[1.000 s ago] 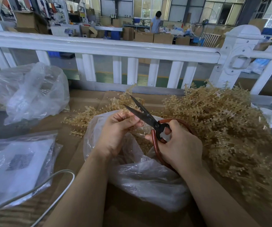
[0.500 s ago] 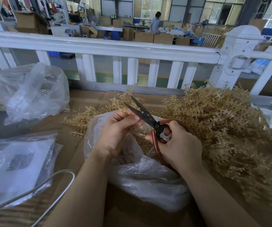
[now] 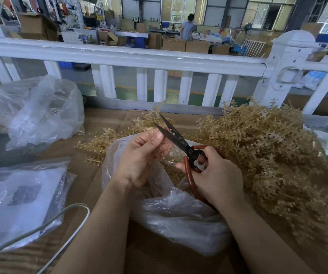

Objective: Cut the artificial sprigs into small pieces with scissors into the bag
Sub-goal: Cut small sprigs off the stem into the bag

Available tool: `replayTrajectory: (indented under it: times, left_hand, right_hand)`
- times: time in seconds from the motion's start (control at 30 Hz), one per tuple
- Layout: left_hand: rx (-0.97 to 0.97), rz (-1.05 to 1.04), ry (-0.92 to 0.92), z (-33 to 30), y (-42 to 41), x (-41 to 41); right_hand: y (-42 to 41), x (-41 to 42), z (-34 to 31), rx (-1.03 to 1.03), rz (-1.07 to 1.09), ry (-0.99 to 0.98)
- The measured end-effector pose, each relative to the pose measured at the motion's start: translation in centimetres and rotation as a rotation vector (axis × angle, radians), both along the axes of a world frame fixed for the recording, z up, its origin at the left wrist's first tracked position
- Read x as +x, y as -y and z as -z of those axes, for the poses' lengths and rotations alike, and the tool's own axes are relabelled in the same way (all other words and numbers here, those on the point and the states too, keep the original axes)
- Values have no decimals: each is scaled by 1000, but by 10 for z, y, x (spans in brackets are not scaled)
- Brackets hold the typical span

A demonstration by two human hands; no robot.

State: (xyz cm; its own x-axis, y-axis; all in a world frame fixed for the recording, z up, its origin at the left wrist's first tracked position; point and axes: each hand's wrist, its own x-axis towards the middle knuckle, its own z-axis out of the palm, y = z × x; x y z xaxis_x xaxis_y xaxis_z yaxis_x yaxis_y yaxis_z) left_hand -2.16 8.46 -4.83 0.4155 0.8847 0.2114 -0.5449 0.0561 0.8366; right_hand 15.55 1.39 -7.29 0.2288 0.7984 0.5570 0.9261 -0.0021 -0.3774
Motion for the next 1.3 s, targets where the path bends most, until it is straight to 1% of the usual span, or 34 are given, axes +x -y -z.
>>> replayTrajectory:
  times: [0.17, 0.33, 0.6, 0.93, 1.3]
  left_hand:
    - [-12, 0, 25, 1, -2, -1]
    - [3, -58, 6, 5, -4, -1]
    - [188, -97, -76, 6, -3, 1]
    - [131, -85, -79, 5, -4, 2]
    - [142, -85, -91, 4, -2, 2]
  right_hand:
    - [1, 0, 1, -2, -41, -35]
    - [2, 0, 0, 5, 7, 27]
    - [2, -3, -4, 42, 46, 91]
    - [4, -2, -2, 15, -4, 19]
    - [5, -2, -4, 22, -47, -9]
